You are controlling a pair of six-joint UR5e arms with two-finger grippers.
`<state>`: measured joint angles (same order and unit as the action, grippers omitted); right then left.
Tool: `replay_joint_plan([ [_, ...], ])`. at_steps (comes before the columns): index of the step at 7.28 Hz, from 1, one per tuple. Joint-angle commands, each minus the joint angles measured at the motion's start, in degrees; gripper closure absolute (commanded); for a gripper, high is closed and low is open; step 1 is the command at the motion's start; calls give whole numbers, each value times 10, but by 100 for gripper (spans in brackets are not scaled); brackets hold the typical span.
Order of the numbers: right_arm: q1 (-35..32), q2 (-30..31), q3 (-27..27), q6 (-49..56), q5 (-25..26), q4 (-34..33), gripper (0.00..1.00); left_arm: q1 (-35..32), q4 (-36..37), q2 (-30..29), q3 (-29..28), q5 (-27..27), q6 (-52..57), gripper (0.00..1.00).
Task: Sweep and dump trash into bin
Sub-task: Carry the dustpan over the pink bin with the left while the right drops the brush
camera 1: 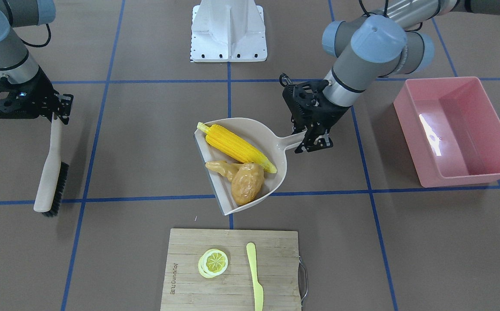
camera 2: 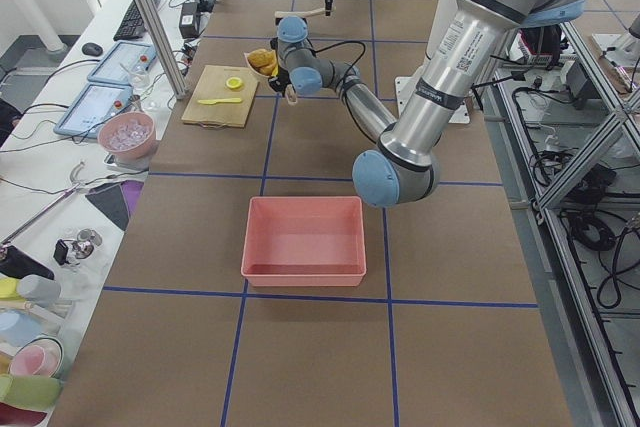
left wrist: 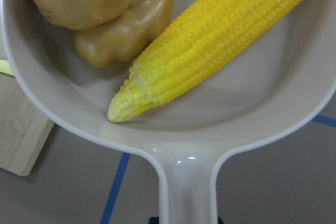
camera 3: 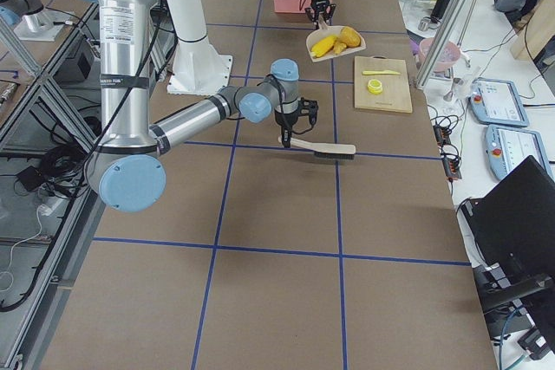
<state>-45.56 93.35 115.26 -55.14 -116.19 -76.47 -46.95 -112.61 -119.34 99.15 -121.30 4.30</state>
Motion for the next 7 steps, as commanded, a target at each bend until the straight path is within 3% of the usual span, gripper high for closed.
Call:
replay_joint_plan([
  [1, -1, 28, -8, -1, -10, 38, 100, -93, -32, 74, 45, -40, -11, 100],
  [3, -1, 30, -11, -2, -23, 38, 100, -180, -33, 114, 68, -75, -11, 100],
  [4, 0, 29, -11, -1, -33, 38, 95, -205, -33, 145, 71, -95, -7, 100],
  [6, 0, 28, -9, -1, -34, 38, 32, -237, -57, 242, 103, -107, -4, 100],
  [7, 0, 26, -7, -1, -34, 39, 0, -255, -97, 301, 105, -138, -5, 100],
])
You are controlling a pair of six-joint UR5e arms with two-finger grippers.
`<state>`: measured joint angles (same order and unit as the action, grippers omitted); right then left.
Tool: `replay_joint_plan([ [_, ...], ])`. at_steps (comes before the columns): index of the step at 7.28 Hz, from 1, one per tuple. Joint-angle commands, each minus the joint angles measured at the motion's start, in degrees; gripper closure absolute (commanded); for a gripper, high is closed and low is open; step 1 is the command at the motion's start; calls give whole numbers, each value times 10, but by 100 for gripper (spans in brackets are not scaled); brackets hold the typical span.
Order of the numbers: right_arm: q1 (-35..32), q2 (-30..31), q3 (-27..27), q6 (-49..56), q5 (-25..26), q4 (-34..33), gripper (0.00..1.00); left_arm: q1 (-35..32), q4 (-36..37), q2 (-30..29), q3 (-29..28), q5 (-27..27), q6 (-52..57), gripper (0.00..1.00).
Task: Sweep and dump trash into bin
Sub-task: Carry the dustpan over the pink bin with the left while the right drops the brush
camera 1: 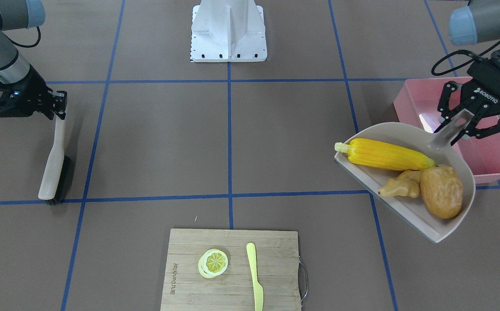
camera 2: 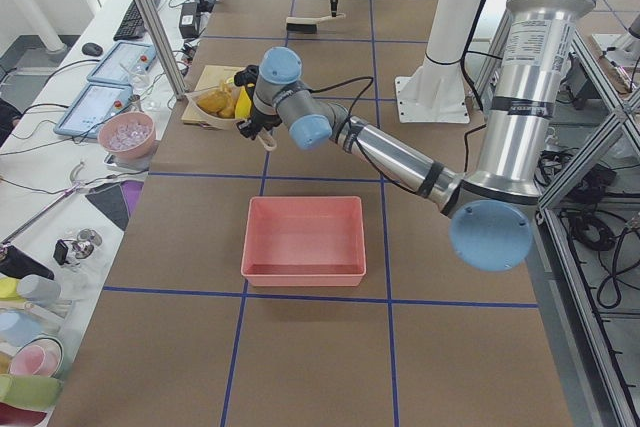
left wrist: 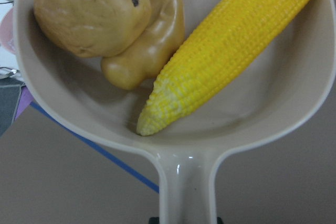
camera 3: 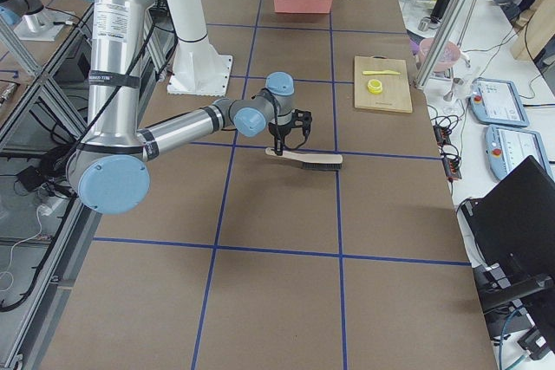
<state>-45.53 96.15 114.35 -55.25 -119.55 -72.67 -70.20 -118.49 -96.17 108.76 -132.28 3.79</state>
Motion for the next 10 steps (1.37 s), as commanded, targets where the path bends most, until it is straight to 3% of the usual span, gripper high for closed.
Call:
replay_joint_plan([
  [1, -1, -4, 3, 0, -4, 0, 0, -40, -68, 118, 9, -57, 1, 100],
  [3, -46, -10, 0, 4, -57, -7, 0, -62, -156, 216, 8, -109, 4, 100],
  [5, -121, -23, -41, 132, -58, -10, 0, -86, -211, 294, 4, -159, 30, 100],
  [8, -268, -33, -169, 352, -90, -10, 0, -140, -216, 375, -13, -170, 173, 100],
  [9, -302, -21, -197, 419, -100, -12, 0, -146, -215, 384, -13, -163, 183, 100],
  [10, -331, -13, -199, 447, -109, -59, 0, -147, -207, 389, -14, -162, 186, 100],
])
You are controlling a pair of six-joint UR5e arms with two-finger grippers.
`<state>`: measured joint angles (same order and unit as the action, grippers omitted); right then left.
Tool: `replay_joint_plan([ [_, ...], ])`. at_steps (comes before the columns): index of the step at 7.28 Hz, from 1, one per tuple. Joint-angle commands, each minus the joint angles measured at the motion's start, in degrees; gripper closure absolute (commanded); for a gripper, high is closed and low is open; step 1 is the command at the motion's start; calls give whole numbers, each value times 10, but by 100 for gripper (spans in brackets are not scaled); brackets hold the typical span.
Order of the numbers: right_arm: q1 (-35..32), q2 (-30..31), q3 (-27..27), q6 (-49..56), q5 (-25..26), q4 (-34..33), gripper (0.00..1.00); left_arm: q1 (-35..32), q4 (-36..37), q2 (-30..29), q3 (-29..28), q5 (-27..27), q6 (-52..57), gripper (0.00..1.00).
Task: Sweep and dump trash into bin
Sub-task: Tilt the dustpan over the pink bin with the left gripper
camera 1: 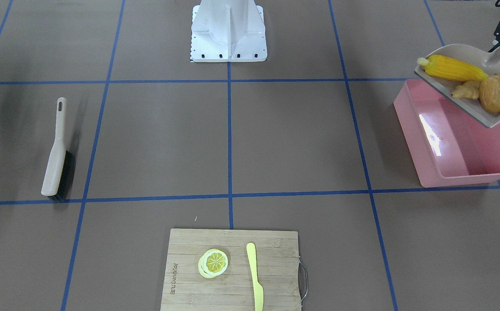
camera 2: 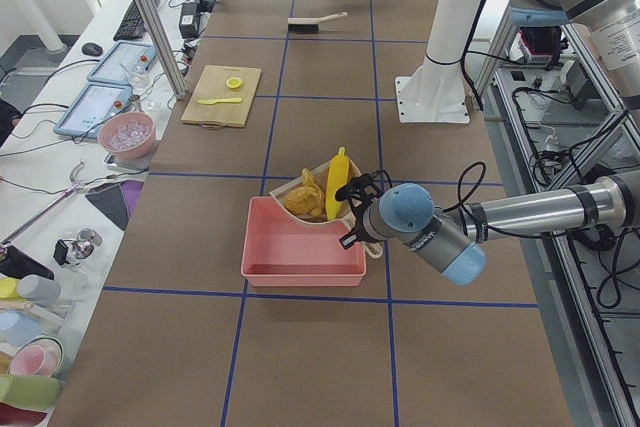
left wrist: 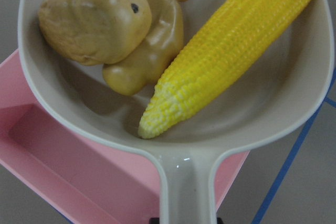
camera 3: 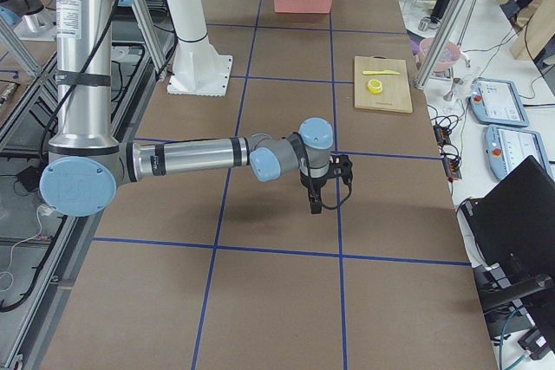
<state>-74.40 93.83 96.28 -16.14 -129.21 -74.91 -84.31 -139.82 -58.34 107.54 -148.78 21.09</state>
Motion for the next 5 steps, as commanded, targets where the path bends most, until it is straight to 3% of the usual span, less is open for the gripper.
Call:
replay_joint_plan([
  [1, -58, 2, -20, 116, -10, -104, 0, -8, 9, 22, -7, 22, 13, 100],
  [2, -80, -2, -20, 180, 2, -119, 0, -9, 34, 25, -11, 27, 13, 100],
  [5, -106, 6, -19, 189, 4, -121, 0, -15, 64, 29, -8, 80, 15, 100],
])
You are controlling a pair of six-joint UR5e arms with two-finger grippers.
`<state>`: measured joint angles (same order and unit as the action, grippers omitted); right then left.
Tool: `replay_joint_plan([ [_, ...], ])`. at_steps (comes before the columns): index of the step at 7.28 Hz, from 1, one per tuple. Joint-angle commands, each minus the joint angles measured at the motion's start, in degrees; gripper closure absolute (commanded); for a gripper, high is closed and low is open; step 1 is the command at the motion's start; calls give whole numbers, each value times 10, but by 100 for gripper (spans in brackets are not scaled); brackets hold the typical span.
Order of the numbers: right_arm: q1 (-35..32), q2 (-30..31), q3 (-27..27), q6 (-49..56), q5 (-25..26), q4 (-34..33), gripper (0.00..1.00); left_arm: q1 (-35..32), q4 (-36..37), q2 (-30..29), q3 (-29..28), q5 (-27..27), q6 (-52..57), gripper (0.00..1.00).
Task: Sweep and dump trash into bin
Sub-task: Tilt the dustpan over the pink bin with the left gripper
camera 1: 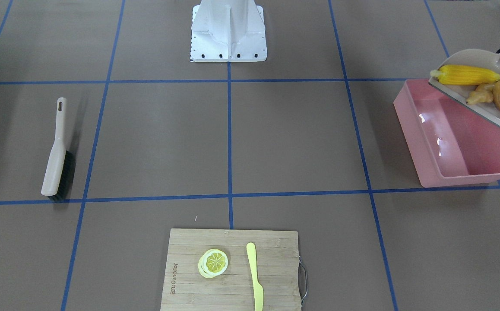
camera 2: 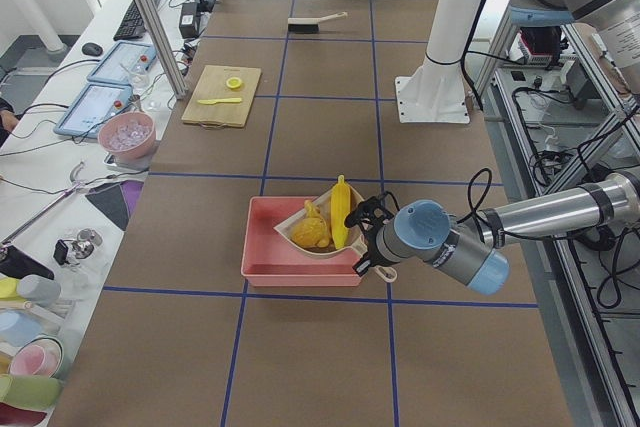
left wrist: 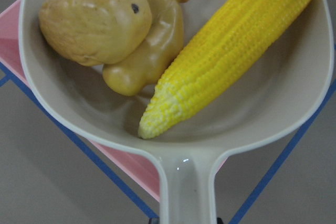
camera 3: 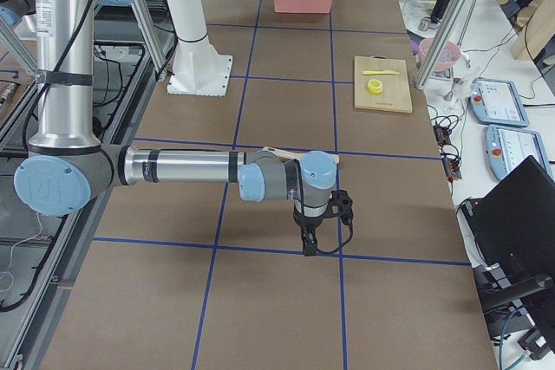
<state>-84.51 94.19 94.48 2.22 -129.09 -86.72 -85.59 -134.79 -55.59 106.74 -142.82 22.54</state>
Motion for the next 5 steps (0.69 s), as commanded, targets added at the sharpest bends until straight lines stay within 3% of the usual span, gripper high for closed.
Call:
replay_joint_plan([
  [1, -5, 4, -3, 5, 4, -3, 0, -2, 15, 1, 1, 35, 2, 100],
  [4, -4, -3, -4, 5, 9, -2, 0, 0, 102, 1, 23, 48, 67, 100],
  [5, -4, 0, 2, 2, 9, 3, 0, 3, 126, 2, 46, 76, 73, 100],
])
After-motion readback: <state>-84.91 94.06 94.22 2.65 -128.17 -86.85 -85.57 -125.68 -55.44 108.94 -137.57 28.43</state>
